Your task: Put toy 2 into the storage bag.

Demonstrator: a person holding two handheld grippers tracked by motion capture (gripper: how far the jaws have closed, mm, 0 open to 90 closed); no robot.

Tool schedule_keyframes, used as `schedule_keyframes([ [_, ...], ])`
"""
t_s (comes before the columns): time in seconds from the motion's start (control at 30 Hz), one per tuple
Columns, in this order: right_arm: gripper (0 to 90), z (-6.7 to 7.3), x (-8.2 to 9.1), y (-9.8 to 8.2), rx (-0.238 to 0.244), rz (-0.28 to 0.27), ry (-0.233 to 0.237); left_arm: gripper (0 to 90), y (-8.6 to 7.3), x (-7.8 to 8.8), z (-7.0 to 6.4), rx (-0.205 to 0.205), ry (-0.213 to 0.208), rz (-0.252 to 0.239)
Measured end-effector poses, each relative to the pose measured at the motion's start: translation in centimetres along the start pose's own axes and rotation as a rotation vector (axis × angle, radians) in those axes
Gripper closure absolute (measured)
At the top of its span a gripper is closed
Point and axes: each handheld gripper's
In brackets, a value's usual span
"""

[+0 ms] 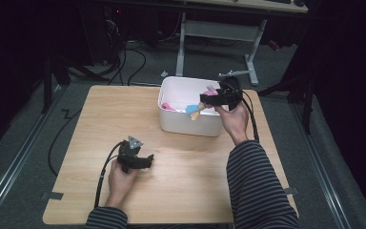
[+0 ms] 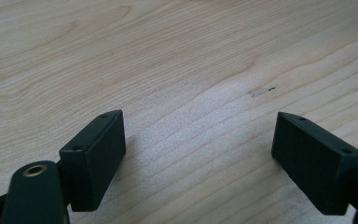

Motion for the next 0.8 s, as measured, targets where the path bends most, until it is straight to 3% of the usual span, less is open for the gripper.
schedule_keyframes([
  [0.53, 26.5, 1.3, -3.2, -0.1, -0.013, 0.056, 0.016, 17.7, 0.0, 0.0, 0.0, 0.001, 0.0, 0.0],
  [0.8, 25.5, 0.8, -4.1, -0.7, -0.038, 0.095, 0.021, 17.8, 0.0, 0.0, 0.0, 0.0, 0.0, 0.0],
])
Point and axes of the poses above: each handheld gripper's, and its own axes: x roughly backward along the jaws, y roughly out of its top, z roughly to its left, and after that the axes turned 3 degrees about -y, right-handed
